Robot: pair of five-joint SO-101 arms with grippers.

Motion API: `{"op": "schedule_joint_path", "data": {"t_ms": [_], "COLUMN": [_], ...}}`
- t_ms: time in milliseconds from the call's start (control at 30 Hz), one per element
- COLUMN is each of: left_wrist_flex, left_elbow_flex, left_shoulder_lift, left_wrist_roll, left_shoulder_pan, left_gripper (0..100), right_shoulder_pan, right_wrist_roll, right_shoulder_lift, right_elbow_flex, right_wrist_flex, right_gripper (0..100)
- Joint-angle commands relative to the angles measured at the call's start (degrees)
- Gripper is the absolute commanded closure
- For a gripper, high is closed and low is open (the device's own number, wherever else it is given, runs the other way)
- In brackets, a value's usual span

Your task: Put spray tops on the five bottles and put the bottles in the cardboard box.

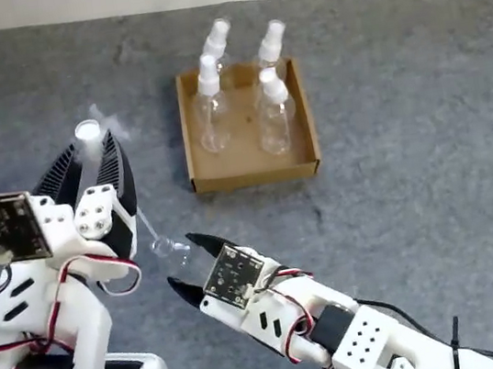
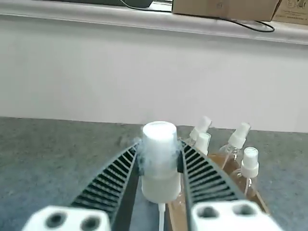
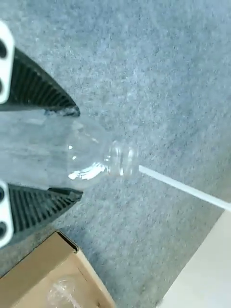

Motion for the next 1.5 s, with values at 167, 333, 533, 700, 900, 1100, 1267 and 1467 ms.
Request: {"op": "schedule_joint_path", "data": {"t_ms": [167, 333, 533, 700, 900, 1100, 1267, 1467], "left_wrist_flex": [2.2, 7.7, 7.9, 6.8, 6.4, 6.8, 6.8, 6.4], "left_elbow_flex": [0.7, 1.0, 6.6, 9.7, 15.1, 15.6, 15.8, 18.9], "left_shoulder_lift": [-0.6, -0.6, -0.6, -0.7, -0.7, -0.7, -0.7, -0.7], "left_wrist_roll": [0.9, 0.8, 0.8, 0.8, 0.8, 0.8, 0.8, 0.8], "left_shoulder_pan": [1.8, 4.5, 4.4, 4.7, 7.6, 8.0, 9.1, 12.1], "left_gripper": [100, 100, 100, 100, 100, 100, 100, 99], "right_shoulder_pan": [-0.3, 1.8, 3.9, 4.4, 4.4, 9.6, 10.3, 10.2], "right_wrist_roll": [-0.6, -0.7, -0.8, -0.8, -4.8, -12.0, -15.3, -15.3], "right_shoulder_lift": [-1.8, -1.9, -1.9, -1.9, -1.9, -1.9, -1.5, -1.9], "right_elbow_flex": [-0.7, -1.1, -0.9, -1.1, -2.5, -6.2, -7.9, -7.9], "right_wrist_flex": [-1.0, -1.0, -1.0, -1.0, -1.0, -1.0, -1.0, -1.0], "right_gripper": [99.5, 99.5, 99.5, 99.5, 99.5, 99.5, 99.5, 99.5]}}
